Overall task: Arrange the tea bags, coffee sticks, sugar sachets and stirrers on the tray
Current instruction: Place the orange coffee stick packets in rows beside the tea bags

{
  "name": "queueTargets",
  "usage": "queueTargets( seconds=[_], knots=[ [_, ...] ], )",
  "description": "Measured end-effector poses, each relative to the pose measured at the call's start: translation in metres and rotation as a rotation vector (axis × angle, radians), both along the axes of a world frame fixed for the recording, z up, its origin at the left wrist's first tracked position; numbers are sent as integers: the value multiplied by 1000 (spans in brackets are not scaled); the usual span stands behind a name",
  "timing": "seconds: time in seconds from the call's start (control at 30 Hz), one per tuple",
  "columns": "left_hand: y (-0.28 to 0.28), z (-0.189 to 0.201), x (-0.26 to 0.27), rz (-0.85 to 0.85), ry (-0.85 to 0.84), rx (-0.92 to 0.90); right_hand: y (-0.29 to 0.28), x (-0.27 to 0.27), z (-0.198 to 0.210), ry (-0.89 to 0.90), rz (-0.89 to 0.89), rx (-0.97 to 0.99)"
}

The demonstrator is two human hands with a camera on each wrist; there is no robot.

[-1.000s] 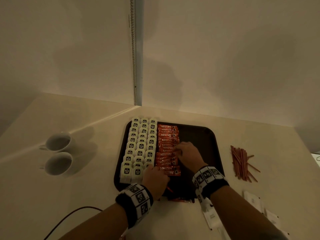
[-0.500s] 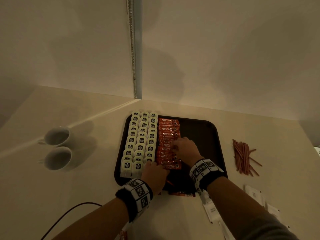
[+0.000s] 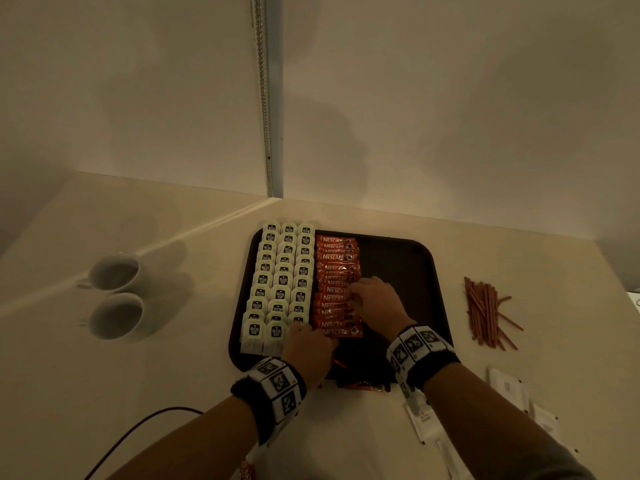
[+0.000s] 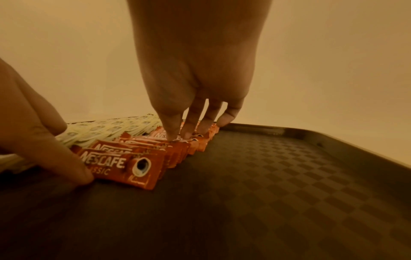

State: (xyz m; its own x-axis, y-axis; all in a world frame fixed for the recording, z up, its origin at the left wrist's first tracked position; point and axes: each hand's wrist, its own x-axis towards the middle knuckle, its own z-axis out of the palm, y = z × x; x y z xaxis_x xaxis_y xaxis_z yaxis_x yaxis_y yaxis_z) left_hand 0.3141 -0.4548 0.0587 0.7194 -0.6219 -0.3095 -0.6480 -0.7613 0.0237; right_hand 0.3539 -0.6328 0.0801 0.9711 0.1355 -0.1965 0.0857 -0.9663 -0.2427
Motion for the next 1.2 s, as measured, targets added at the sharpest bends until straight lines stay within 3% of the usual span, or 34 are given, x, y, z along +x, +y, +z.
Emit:
queueTargets(
  seconds=[0.13,0.4,0.5,0.57,0.63,0.73,0.83,0.97,1.07,1.2],
  knots=[
    [0,-2,-1,4,0,-13,5,-7,1,37,69,-52],
    [1,-3,-3,19,6,-81,-2,-12,6,25,-40,43],
    [4,3,-3,40,61,-166,-5,-11,18,-43,-183,244],
    [5,16,0,96,127,-299,-4,-13,34,23,-234,493],
    [8,37,6,212,228,-451,-1,-20,56,209,-164,723],
    [17,71,19,338,355,-597,12,-29,77,373,12,783],
    [27,99,28,367,448,-699,27,-33,88,220,-61,829],
    [49,130,35,453,556,-888,38,-38,100,106,-163,1097],
    [63,139,39,425,542,-814,49,-41,109,166,-124,1256],
    [68,141,36,391,533,-718,75,-42,117,25,-139,1282]
  ],
)
